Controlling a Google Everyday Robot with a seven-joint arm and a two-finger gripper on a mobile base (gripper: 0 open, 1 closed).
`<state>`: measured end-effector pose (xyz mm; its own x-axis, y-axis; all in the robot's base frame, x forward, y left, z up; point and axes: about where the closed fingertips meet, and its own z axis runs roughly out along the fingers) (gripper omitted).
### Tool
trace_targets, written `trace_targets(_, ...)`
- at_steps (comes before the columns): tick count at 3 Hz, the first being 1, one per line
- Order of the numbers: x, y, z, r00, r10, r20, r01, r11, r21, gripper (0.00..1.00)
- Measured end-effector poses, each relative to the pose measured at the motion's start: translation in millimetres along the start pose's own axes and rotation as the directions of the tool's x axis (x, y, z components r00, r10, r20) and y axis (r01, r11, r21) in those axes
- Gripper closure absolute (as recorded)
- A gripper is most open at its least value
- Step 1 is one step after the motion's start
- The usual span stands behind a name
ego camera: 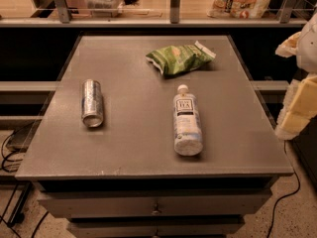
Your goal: Place blue plastic bottle upright
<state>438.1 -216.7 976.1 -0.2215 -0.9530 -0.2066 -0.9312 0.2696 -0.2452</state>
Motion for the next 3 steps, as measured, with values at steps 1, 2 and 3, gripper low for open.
trace_targets(1,0,0,0,1.0,0.0,0.0,0.0,1.0,0.0,0.0)
trace_targets(2,-5,-3,4,0.994,0.099,0.037,-0.099,0.9951,-0.006,0.0)
trace_targets(3,-21,-6,8,0.967,0.246,0.062,-0.248,0.9687,0.017,0.0)
